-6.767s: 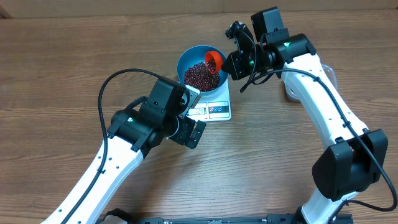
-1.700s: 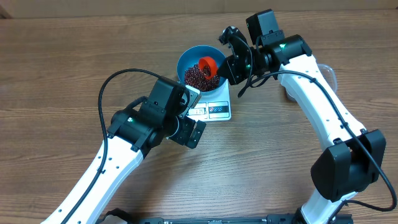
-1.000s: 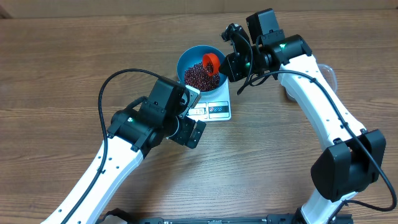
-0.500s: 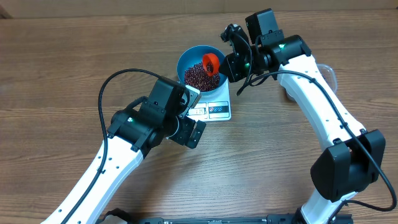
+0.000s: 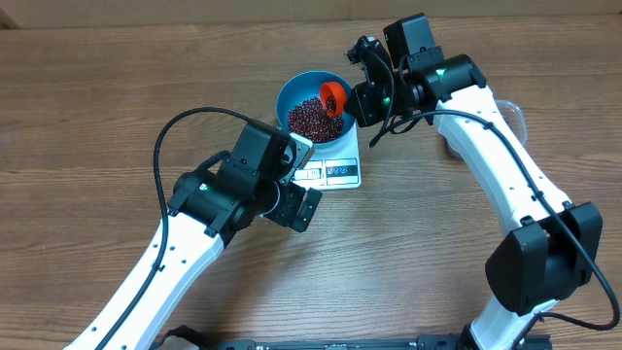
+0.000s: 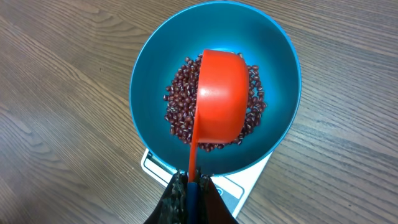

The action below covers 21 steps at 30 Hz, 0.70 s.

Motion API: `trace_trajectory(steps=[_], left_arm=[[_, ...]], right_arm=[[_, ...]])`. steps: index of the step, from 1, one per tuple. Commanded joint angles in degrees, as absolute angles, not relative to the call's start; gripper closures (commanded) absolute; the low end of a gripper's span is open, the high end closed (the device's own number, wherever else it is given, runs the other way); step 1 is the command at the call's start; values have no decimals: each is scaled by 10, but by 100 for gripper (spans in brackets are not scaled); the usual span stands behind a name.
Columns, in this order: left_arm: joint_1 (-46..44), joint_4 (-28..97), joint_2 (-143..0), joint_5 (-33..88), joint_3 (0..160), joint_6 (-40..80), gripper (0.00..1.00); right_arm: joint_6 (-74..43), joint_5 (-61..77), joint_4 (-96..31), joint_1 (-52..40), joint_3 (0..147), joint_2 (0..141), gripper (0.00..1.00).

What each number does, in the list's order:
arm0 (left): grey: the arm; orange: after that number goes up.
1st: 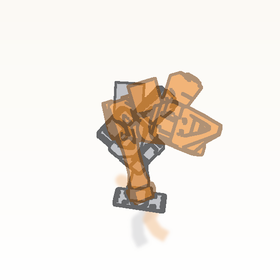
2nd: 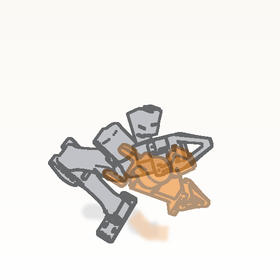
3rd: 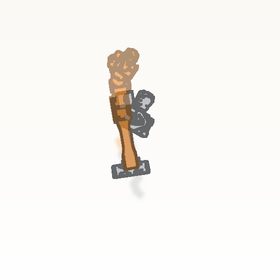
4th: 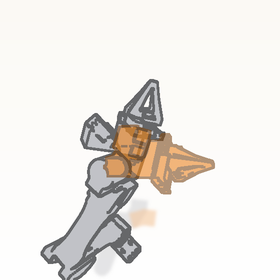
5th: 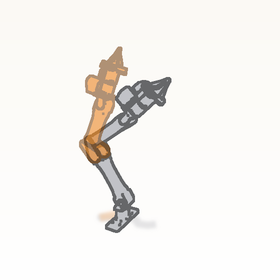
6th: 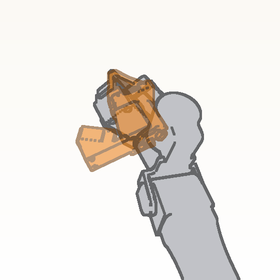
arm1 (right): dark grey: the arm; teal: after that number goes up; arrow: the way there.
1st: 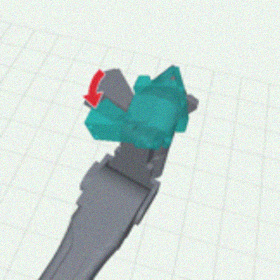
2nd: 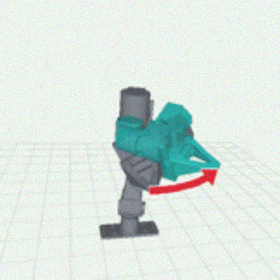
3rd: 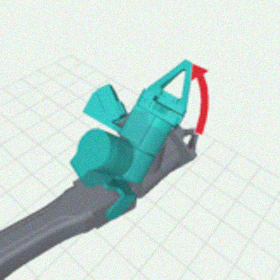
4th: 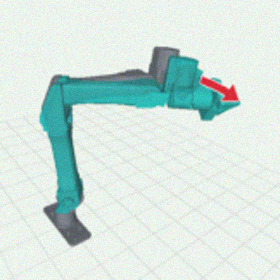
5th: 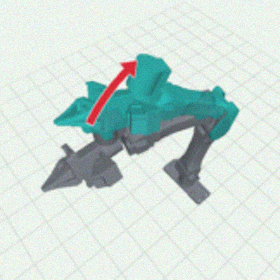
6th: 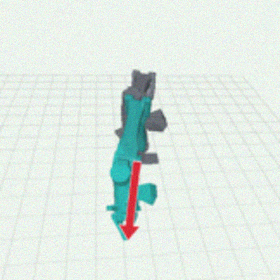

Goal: Scoop item into bowl and weigh 150g on scale
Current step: 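Rock the scoop over the bowl to trickle more beans in, then invert the scoop over the bowl to empty remaining beans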

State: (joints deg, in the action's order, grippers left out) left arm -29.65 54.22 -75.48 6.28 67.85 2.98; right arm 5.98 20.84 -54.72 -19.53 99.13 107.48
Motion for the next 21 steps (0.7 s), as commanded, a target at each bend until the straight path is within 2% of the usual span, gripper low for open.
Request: trace_trajectory(steps=[1, 9, 13, 18, 21], left_arm=[[-299, 541, -753, 70, 680, 29, 0], [-299, 541, -753, 71, 680, 29, 1], [-299, 541, -753, 70, 680, 29, 0], [-299, 541, -753, 70, 680, 29, 0], [-299, 541, -753, 70, 680, 29, 0]], right_arm=[[55, 206, -543, -197, 1009, 1064, 96], [56, 209, -544, -197, 1009, 1064, 97], [241, 328, -586, -203, 1009, 1064, 96], [102, 215, -548, -206, 1009, 1064, 96], [100, 215, -548, -206, 1009, 1064, 96]])
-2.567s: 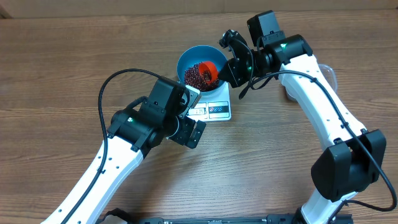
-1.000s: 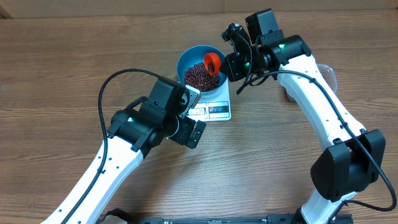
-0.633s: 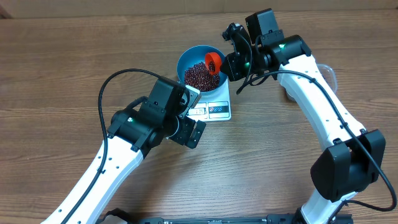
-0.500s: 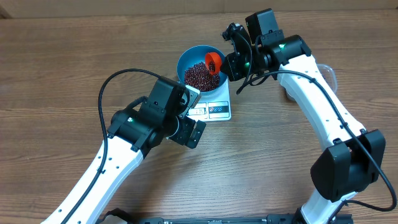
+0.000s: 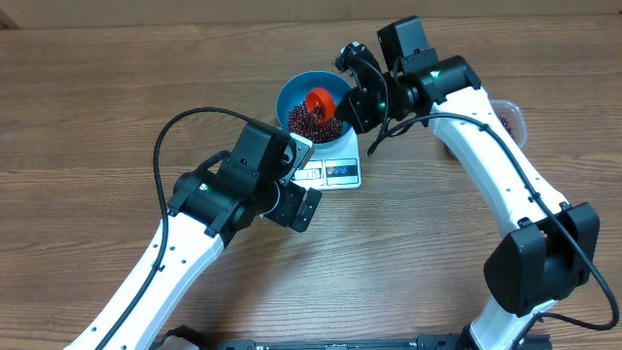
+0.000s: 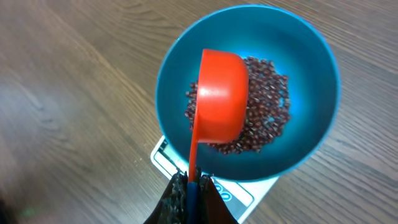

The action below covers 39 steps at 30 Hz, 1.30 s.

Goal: Scoop item into bowl and weigh 150g on scale
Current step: 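Invert the scoop over the bowl to empty remaining beans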

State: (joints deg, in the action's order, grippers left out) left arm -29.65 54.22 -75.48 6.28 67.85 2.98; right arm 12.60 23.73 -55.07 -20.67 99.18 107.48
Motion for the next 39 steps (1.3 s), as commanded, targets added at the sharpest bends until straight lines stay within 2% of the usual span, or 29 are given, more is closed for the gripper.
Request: trace_trajectory(steps=[1, 25, 29, 34, 39], left_arm=[[-299, 541, -753, 70, 680, 29, 0], [-299, 541, -753, 70, 680, 29, 0], [-299, 541, -753, 70, 680, 29, 0], [-299, 541, -753, 70, 680, 29, 0], [-299, 541, -753, 70, 680, 29, 0]], right_arm=[[100, 215, -548, -206, 1009, 1064, 96], [30, 220, -543, -206, 1009, 1064, 97], [187, 324, -580, -206, 1009, 1064, 96], [70, 209, -551, -206, 1009, 1064, 96], [70, 208, -547, -206, 1009, 1064, 96]])
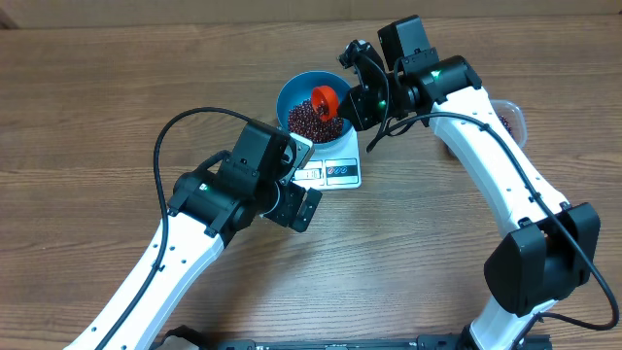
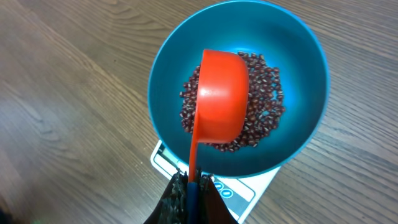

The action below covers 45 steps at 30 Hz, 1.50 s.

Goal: Scoop item into bowl and weigh 150g on scale
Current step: 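Invert the scoop over the bowl to empty remaining beans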

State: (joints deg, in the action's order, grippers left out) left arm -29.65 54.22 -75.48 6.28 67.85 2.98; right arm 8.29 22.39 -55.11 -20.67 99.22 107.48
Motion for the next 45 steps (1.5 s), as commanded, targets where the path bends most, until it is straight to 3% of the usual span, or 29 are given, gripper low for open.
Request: trace_trajectory(steps=[1, 14, 20, 45], left_arm=[[-299, 541, -753, 70, 680, 29, 0], [-299, 541, -753, 70, 680, 29, 0], [-299, 541, -753, 70, 680, 29, 0], [-299, 541, -753, 70, 680, 29, 0]], right_arm=[[70, 208, -547, -206, 1009, 1064, 96], [60, 173, -543, -216, 1009, 1064, 97], [75, 27, -543, -260, 1009, 1064, 96], [73, 58, -542, -266, 1009, 1064, 96]])
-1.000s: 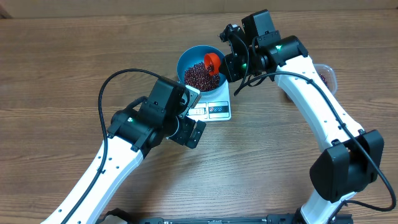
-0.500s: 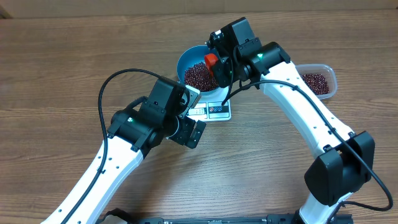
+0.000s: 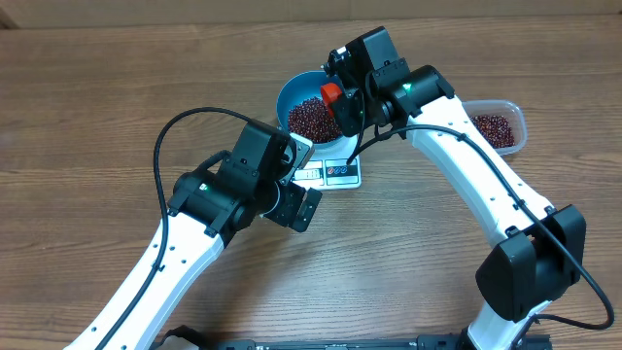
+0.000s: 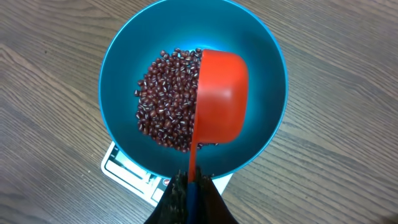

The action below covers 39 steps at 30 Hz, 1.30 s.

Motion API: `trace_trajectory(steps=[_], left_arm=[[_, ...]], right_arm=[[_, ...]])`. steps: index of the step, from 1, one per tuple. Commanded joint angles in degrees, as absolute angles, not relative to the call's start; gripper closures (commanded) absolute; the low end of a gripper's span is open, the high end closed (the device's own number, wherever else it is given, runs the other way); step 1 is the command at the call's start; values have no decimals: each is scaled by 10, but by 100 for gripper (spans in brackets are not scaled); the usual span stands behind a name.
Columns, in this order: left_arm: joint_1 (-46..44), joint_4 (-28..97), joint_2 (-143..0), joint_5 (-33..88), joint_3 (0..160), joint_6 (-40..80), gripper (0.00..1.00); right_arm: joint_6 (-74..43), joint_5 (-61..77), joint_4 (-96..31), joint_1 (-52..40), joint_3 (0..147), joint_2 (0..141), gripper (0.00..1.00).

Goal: Scoop item into bowl and weigh 150g on scale
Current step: 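Invert the scoop over the bowl to empty remaining beans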

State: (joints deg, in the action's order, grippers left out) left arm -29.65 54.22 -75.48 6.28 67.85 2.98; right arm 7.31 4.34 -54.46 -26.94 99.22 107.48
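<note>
A blue bowl (image 3: pixel 309 101) holding dark red beans (image 4: pixel 165 118) stands on the white scale (image 3: pixel 335 174). My right gripper (image 4: pixel 193 182) is shut on the thin handle of an orange-red scoop (image 4: pixel 221 99). The scoop is turned with its back up over the right half of the bowl, just above the beans. From overhead the scoop (image 3: pixel 331 93) shows at the bowl's right rim, under the right gripper (image 3: pixel 348 107). My left gripper (image 3: pixel 296 206) hangs over the table just left of the scale's display; its fingers are too dark to read.
A clear plastic tub (image 3: pixel 494 127) with more red beans sits at the right, behind the right arm. The left arm's cable loops over the table left of the scale. The bowl hides the scale's far half.
The right wrist has moved left, toward the bowl, and the tub at the right now shows in full. The scoop is over the bowl's right side instead of its middle. The left arm is unmoved.
The scoop was held back-up over the bowl's right part, then over its middle at the two later moments, always in the shut right gripper. Now it is at the right side again with the wrist closer in. The left arm stayed beside the scale throughout.
</note>
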Motion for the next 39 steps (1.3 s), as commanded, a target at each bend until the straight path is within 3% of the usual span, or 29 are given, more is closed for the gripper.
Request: trace_trajectory(steps=[1, 30, 33, 39], left_arm=[[-299, 541, -753, 70, 680, 29, 0], [-299, 541, -753, 70, 680, 29, 0], [-299, 541, -753, 70, 680, 30, 0], [-299, 541, -753, 70, 680, 29, 0]], right_arm=[[73, 66, -542, -266, 1009, 1064, 96], [68, 134, -548, -249, 1009, 1063, 96], [152, 177, -573, -255, 1009, 1062, 96], [109, 44, -567, -263, 1009, 1062, 96]])
